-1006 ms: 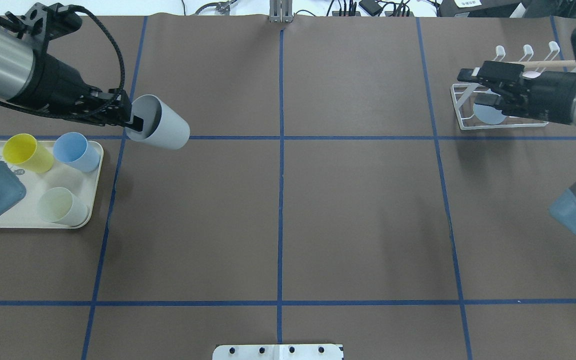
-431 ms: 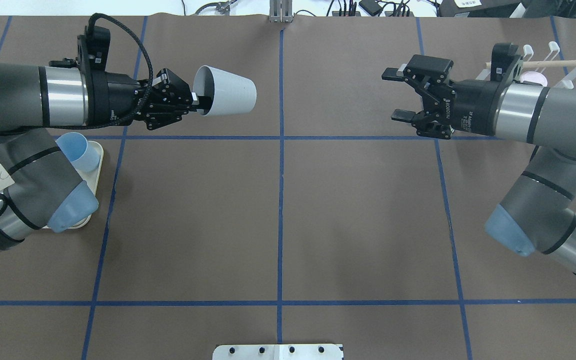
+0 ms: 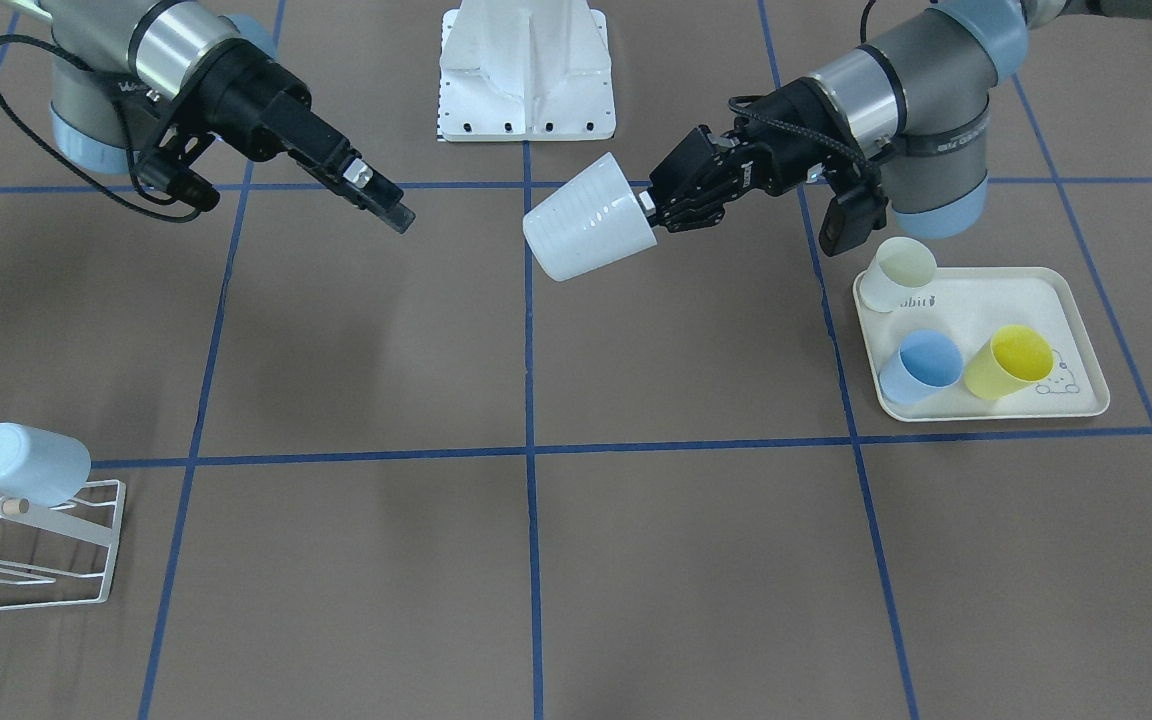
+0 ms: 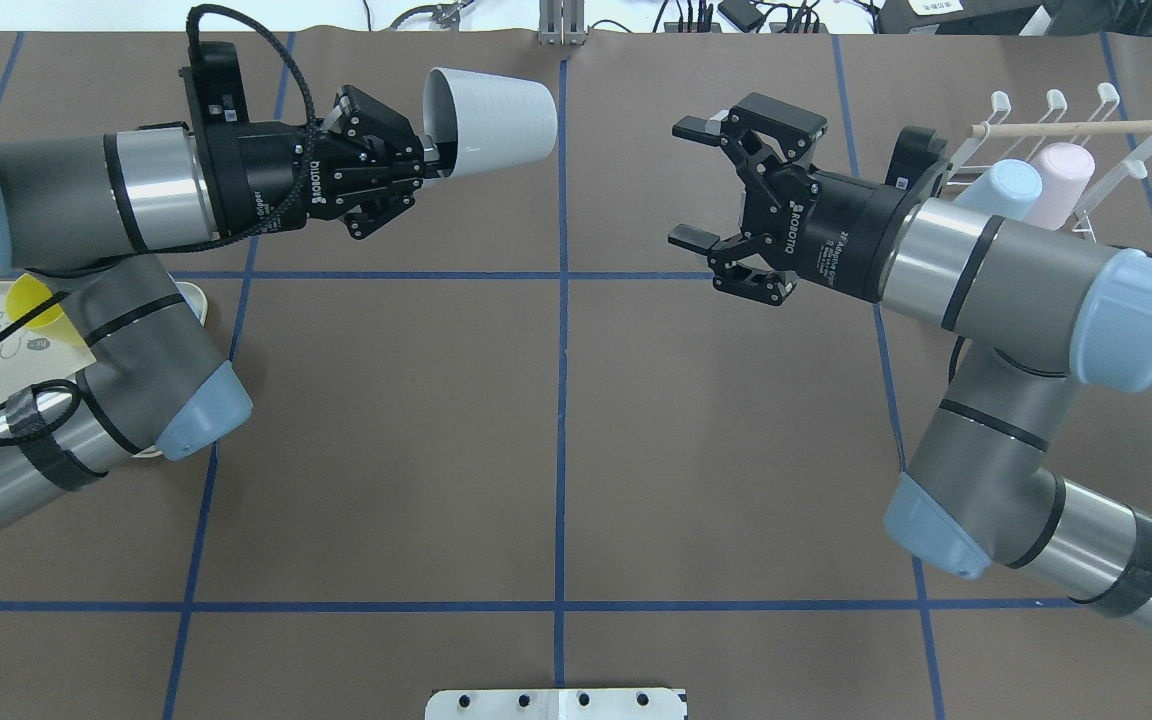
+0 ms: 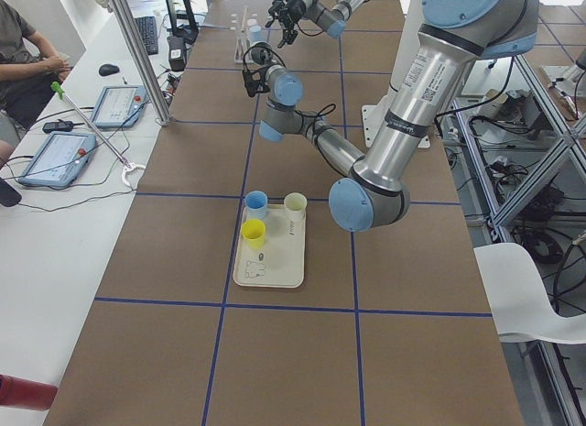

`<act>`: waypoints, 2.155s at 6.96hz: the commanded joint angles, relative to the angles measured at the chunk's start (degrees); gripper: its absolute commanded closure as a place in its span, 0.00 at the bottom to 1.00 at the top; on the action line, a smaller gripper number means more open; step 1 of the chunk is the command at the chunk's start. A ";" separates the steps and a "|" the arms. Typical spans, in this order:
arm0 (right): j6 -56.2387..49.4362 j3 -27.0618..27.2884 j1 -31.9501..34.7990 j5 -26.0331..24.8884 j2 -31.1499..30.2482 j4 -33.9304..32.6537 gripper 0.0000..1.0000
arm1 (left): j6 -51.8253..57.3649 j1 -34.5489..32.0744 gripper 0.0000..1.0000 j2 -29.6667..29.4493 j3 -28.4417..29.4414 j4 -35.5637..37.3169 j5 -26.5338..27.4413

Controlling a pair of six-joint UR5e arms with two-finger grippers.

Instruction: Transfer IKEA cup to right arm and place on rack

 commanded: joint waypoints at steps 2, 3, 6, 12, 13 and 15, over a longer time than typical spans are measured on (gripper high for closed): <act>6.22 -0.04 -1.39 -3.46 2.19 0.05 0.01 | -1.69 2.40 1.00 -3.01 1.20 -1.55 3.93; 8.33 -0.04 -1.39 -5.46 2.19 0.05 0.01 | -1.60 3.18 1.00 -3.28 1.12 -1.55 3.84; 8.61 0.04 -1.48 -5.57 2.54 0.05 0.01 | -1.60 4.77 1.00 -4.25 1.29 -1.38 3.93; 8.61 0.04 -1.57 -5.57 2.54 0.14 0.02 | -1.34 7.32 1.00 -5.74 1.38 -1.11 3.93; 8.52 0.05 -1.57 -5.48 2.54 0.14 0.11 | -1.42 7.41 1.00 -5.74 1.38 -1.11 3.93; 8.35 0.05 -1.65 -5.48 2.45 0.14 0.73 | -1.42 7.41 1.00 -5.74 1.29 -1.20 3.93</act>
